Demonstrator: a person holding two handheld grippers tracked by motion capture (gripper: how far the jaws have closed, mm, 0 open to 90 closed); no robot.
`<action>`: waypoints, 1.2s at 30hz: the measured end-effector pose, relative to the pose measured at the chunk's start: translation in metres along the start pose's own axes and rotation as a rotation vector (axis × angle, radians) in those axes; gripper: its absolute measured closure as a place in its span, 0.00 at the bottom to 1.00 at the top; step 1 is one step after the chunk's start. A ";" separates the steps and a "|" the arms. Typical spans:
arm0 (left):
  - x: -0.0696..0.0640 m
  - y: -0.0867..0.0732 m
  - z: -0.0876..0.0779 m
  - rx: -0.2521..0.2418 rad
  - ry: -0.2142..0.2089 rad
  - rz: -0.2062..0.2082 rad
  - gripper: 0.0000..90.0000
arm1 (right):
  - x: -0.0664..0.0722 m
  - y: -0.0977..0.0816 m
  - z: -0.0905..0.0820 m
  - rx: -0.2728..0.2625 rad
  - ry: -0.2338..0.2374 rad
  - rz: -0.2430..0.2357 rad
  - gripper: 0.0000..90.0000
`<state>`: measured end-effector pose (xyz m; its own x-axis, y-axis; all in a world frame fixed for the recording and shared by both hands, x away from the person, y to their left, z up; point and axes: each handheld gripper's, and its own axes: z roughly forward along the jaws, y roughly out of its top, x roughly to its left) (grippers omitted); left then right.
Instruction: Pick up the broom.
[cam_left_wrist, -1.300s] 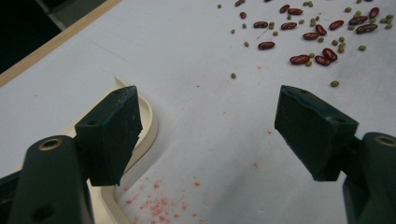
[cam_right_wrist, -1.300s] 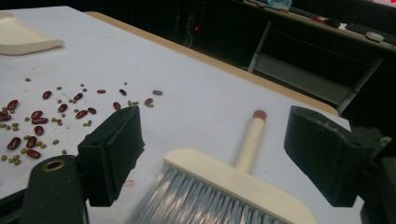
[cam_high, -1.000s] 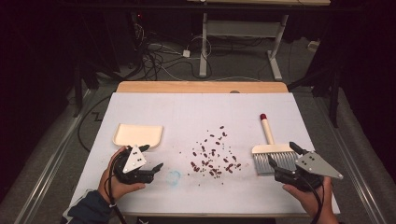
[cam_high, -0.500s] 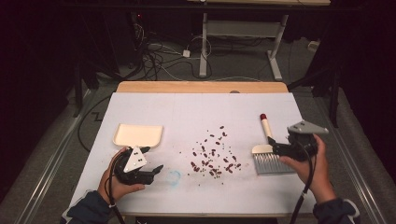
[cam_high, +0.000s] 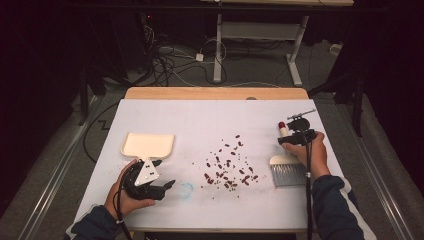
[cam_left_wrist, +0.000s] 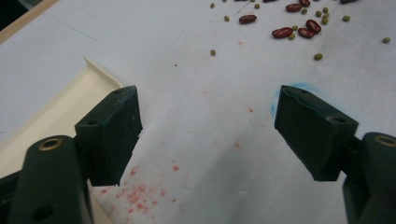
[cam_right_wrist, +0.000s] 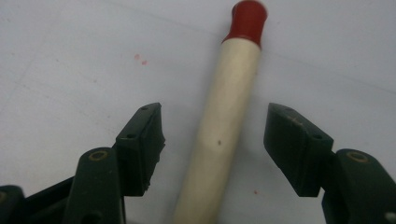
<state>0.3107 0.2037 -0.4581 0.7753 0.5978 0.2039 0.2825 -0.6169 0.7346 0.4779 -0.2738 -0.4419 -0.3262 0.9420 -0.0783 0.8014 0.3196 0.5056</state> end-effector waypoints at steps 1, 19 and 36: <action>0.000 0.000 0.000 0.003 -0.008 0.005 0.25 | 0.001 0.001 0.003 0.030 0.001 -0.011 0.45; -0.003 0.000 0.005 0.031 -0.065 0.040 0.24 | -0.002 0.023 0.010 0.195 0.042 -0.034 0.72; -0.001 0.000 -0.001 -0.002 -0.051 -0.013 0.24 | -0.007 -0.012 -0.040 -0.188 0.132 -0.009 0.78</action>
<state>0.3092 0.2037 -0.4578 0.7993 0.5788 0.1617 0.2912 -0.6083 0.7384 0.4501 -0.2885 -0.4131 -0.4050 0.9140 0.0233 0.6948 0.2912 0.6576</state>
